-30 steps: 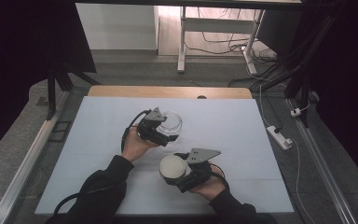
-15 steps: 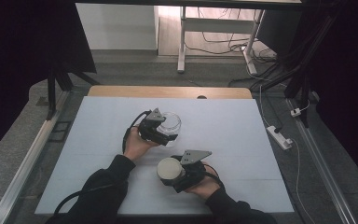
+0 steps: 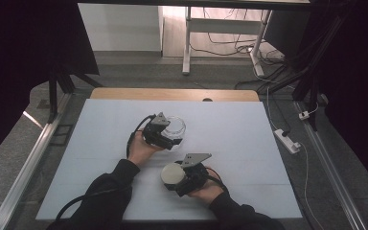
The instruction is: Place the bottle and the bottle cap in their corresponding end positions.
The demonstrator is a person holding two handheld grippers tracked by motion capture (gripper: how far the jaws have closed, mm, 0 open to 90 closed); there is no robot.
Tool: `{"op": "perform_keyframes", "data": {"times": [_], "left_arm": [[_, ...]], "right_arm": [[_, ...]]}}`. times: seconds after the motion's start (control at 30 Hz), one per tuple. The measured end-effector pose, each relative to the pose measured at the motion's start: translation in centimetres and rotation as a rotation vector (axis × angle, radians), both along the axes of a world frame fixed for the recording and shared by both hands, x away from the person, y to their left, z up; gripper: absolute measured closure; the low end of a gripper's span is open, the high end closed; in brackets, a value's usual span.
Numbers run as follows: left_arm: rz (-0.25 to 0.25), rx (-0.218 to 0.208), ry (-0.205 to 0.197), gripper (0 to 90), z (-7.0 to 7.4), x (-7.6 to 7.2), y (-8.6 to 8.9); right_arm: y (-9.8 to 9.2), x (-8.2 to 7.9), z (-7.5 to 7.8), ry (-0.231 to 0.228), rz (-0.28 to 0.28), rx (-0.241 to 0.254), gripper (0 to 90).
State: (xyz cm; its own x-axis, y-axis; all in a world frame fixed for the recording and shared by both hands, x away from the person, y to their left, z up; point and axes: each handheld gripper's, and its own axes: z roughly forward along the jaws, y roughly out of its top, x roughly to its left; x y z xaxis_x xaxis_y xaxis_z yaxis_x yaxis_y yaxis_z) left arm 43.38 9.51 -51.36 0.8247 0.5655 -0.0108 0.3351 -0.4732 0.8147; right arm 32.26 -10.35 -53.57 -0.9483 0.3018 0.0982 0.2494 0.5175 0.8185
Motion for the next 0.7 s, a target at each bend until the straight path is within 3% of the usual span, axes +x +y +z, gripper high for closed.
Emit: {"op": "perform_keyframes", "data": {"times": [0.43, 0.7], "left_arm": [[0.001, 0.005, 0.003, 7.6, -0.54, 0.18, -0.01], [0.001, -0.006, 0.024, 7.0, -0.57, 0.37, 0.11]], "right_arm": [[0.81, 0.34, -0.35, 0.029, -0.025, -0.108, 6.9], [0.85, 0.44, -0.38, 0.033, -0.043, -0.114, 6.2]]}}
